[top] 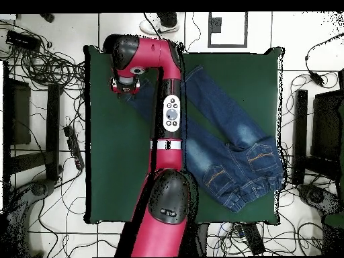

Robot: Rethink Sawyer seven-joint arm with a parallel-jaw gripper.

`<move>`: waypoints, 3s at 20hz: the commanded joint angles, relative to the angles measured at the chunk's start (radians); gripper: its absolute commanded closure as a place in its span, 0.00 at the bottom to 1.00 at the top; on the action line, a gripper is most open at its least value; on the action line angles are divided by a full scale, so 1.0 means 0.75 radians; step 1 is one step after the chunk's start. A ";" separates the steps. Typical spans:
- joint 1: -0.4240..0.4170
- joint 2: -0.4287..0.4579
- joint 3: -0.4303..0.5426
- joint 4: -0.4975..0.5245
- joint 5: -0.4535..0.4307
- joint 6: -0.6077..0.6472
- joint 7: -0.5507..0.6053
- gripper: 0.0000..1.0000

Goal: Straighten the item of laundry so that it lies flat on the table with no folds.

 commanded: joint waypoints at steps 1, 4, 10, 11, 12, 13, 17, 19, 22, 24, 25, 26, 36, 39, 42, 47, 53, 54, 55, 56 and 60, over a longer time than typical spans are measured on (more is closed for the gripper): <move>0.058 0.007 -0.180 0.049 0.013 -0.015 0.158 0.00; 0.060 -0.001 -0.202 0.057 0.032 -0.017 0.155 0.00; 0.057 -0.077 -0.249 0.073 0.049 0.009 0.121 0.00; 0.049 -0.100 -0.267 0.090 0.064 0.015 0.112 0.00; 0.043 -0.119 -0.280 0.101 0.077 0.025 0.108 0.00; 0.029 -0.160 -0.314 0.136 0.108 0.040 0.104 0.00; -0.014 -0.270 -0.404 0.242 0.208 0.036 0.106 0.00; -0.031 -0.314 -0.448 0.286 0.246 0.018 0.098 0.00; -0.044 -0.349 -0.502 0.313 0.279 0.011 0.072 0.00; -0.052 -0.359 -0.540 0.331 0.295 -0.011 0.074 0.00; -0.050 -0.353 -0.560 0.332 0.290 -0.022 0.062 0.00; -0.052 -0.357 -0.574 0.334 0.298 -0.027 0.058 0.00; -0.052 -0.301 -0.642 0.260 0.284 -0.132 -0.074 0.00; -0.052 -0.252 -0.607 0.167 0.223 -0.141 -0.181 0.00; -0.057 -0.228 -0.573 0.113 0.189 -0.128 -0.249 0.00; -0.083 -0.214 -0.561 0.089 0.150 -0.122 -0.332 0.00; -0.120 -0.239 -0.582 0.119 0.142 -0.150 -0.400 0.00; -0.126 -0.241 -0.583 0.124 0.146 -0.161 -0.402 0.00; -0.137 -0.245 -0.593 0.138 0.152 -0.177 -0.411 0.00; -0.141 -0.244 -0.591 0.139 0.151 -0.185 -0.417 0.00; -0.162 -0.227 -0.598 0.147 0.138 -0.233 -0.464 0.00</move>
